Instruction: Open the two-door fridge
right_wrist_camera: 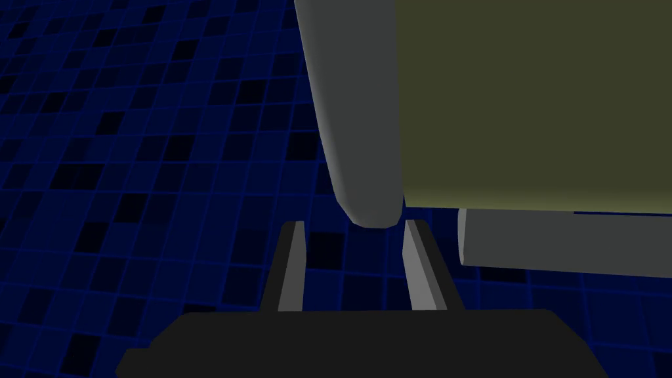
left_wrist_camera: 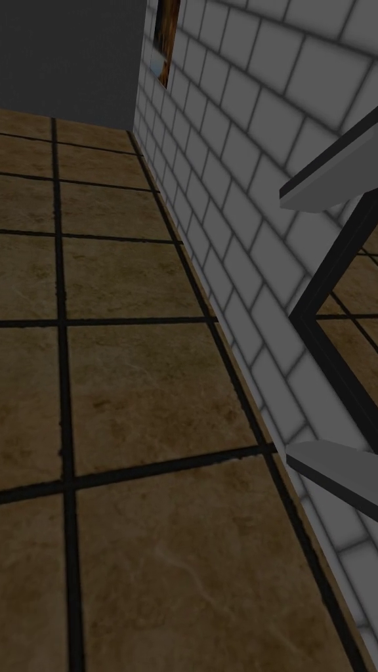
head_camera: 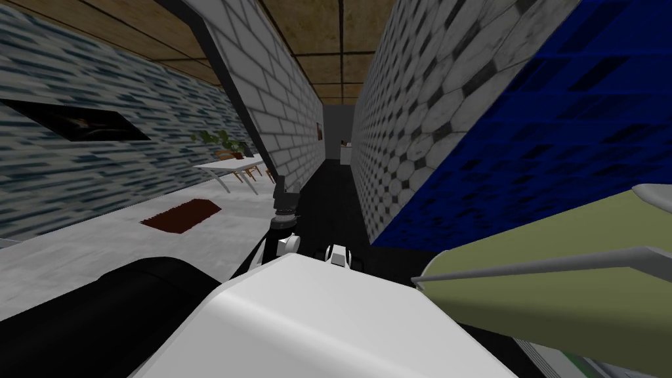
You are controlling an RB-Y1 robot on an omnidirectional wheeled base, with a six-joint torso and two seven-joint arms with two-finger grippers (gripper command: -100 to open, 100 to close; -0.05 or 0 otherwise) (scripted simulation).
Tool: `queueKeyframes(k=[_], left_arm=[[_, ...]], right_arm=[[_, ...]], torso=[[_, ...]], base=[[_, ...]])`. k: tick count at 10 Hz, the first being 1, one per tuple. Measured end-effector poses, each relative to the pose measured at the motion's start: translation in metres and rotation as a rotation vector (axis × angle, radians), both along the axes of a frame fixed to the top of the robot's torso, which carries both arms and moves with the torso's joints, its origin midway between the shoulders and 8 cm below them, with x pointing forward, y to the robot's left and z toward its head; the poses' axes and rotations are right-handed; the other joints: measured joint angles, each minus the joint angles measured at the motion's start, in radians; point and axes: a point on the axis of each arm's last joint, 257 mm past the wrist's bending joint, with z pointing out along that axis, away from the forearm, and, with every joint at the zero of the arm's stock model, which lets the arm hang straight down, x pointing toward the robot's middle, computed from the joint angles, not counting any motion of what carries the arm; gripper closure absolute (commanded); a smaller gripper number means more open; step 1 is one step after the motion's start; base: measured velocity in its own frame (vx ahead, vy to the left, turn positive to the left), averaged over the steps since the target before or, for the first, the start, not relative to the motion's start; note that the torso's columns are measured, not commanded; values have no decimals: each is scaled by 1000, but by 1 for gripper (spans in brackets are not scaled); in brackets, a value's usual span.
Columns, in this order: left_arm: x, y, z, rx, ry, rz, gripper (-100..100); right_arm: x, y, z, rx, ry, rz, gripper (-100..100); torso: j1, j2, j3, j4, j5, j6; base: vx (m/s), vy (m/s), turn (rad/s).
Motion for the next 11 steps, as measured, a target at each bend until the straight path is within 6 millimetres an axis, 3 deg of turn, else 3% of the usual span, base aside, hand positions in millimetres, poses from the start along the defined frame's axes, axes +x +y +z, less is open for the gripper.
queueKeyframes(k=[4,11], left_arm=[[0,0,0,0,0,0,0],[0,0,0,0,0,0,0]], right_arm=[[-19,-15,-2,3,2,-61,100],[-64,-37,-9,13,11,-205,100]], torso=[[1,10,7,2,-1,4],[-9,-4,-3,-2,-2,1]], base=[[174,102,-4],[245,75,7]])
